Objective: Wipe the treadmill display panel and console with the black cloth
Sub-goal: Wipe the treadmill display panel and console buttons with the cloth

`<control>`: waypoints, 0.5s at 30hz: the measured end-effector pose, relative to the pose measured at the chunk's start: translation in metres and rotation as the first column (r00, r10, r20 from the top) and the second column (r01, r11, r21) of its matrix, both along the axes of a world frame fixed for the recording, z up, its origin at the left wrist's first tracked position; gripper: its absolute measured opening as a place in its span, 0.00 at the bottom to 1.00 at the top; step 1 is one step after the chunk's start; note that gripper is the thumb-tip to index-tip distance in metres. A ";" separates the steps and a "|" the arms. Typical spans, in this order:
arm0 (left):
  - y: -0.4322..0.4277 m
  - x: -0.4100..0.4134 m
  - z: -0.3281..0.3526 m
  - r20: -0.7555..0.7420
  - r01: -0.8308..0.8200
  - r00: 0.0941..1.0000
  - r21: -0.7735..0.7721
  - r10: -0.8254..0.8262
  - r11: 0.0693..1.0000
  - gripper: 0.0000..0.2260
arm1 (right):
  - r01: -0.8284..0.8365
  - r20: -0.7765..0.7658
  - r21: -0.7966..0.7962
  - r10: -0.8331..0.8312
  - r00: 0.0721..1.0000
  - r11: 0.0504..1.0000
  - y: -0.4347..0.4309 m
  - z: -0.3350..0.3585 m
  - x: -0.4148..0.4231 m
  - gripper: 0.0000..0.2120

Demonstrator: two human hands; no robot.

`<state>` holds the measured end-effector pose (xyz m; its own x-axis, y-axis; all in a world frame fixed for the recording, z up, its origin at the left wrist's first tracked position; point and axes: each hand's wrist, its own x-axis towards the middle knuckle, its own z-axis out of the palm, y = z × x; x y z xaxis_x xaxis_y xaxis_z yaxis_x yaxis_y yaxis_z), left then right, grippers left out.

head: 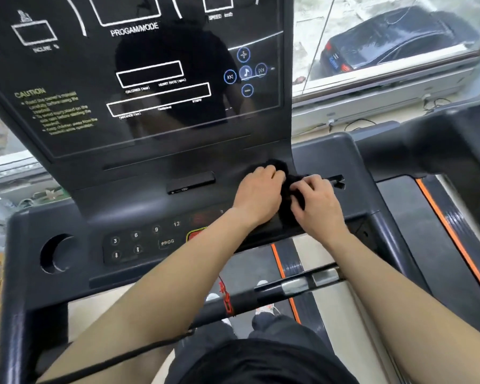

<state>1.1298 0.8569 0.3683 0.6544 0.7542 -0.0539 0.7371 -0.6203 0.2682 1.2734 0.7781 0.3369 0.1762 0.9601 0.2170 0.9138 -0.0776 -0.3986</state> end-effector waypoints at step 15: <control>-0.031 -0.127 0.008 -0.250 -0.399 0.882 0.052 0.399 0.915 0.08 | -0.417 -0.064 0.018 0.418 0.906 0.909 0.024 -0.010 -0.128 0.11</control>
